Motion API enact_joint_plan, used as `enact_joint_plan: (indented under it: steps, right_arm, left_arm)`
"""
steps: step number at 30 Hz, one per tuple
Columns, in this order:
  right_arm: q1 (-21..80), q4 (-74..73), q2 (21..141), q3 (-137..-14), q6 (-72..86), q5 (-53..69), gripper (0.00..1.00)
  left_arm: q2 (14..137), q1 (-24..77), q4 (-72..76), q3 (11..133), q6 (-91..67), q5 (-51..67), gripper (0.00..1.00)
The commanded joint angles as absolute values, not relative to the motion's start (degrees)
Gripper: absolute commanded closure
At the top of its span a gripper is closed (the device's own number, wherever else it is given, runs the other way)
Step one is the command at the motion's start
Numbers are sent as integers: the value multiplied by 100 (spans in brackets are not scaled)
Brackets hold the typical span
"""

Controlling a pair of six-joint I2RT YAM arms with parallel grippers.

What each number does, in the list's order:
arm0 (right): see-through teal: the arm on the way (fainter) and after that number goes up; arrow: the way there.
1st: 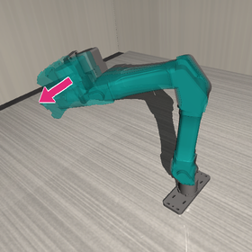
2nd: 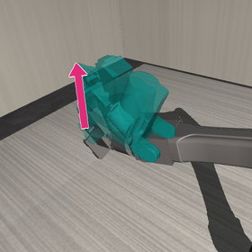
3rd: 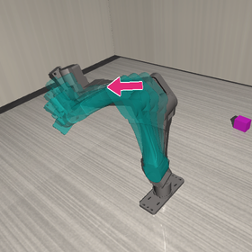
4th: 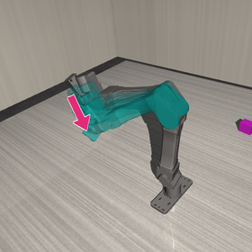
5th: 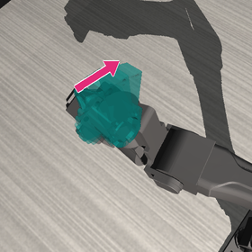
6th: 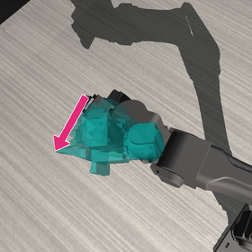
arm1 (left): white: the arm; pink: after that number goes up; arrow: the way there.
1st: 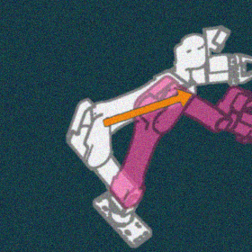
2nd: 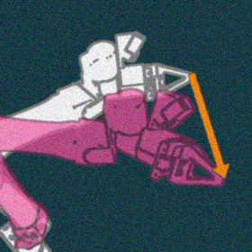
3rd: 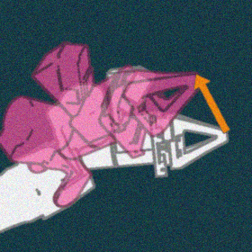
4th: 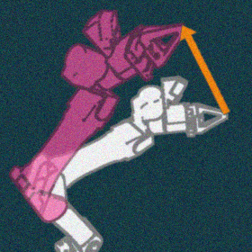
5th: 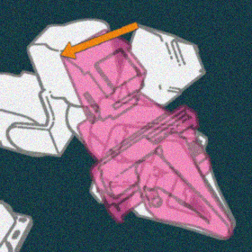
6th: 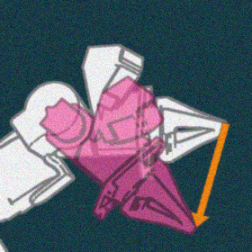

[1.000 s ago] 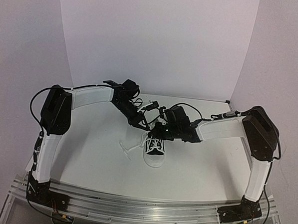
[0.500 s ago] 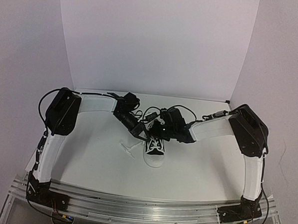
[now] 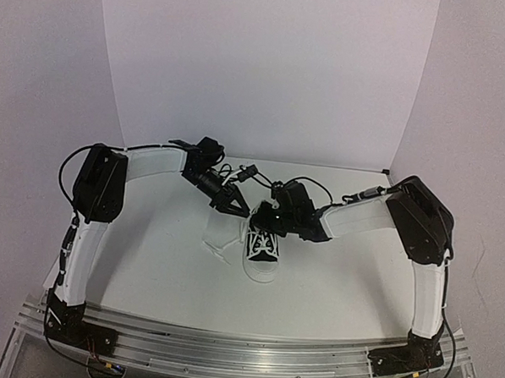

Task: Tie the shoes

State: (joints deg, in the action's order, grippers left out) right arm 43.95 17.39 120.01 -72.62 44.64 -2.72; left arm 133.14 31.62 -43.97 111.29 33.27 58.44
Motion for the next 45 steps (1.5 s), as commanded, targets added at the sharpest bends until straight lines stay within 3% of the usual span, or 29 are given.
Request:
enact_joint_plan:
  steps: [1, 6, 10, 13, 18, 27, 35, 39, 45]
  right_arm:
    - [4324, 1548, 12121, -7105, 4579, -404, 100]
    - [4329, 1525, 12047, -7034, 4605, -470, 100]
    - [4325, 1512, 12084, -7044, 4630, -507, 100]
    - [4322, 1511, 12103, -7090, 4641, -458, 100]
    - [4324, 1469, 12125, -7168, 4576, -397, 100]
    - [4324, 1430, 12140, -7141, 4550, -399, 100]
    - [4324, 1419, 12204, -7194, 4547, -354, 100]
    - [4327, 1423, 12191, -7207, 4531, -345, 100]
    - [4324, 1424, 12222, -7271, 4499, -273, 100]
  left_arm:
    - [13320, 2688, -2759, 10814, 2802, 5074, 66]
    - [13577, 2620, -2637, 11045, 2846, 5309, 68]
    - [13304, 2719, -4017, 11255, 4212, 6168, 68]
    - [13055, 3039, -5448, 11092, 5907, 5745, 70]
    - [12797, 3467, -6196, 10283, 7107, 4453, 64]
    - [12335, 3830, -5681, 9847, 7638, 2999, 54]
    - [12560, 2860, -5352, 11105, 6619, 4822, 65]
    - [12962, 2674, -4765, 11263, 6108, 4954, 70]
    - [13301, 2801, -2768, 10793, 4983, 4874, 67]
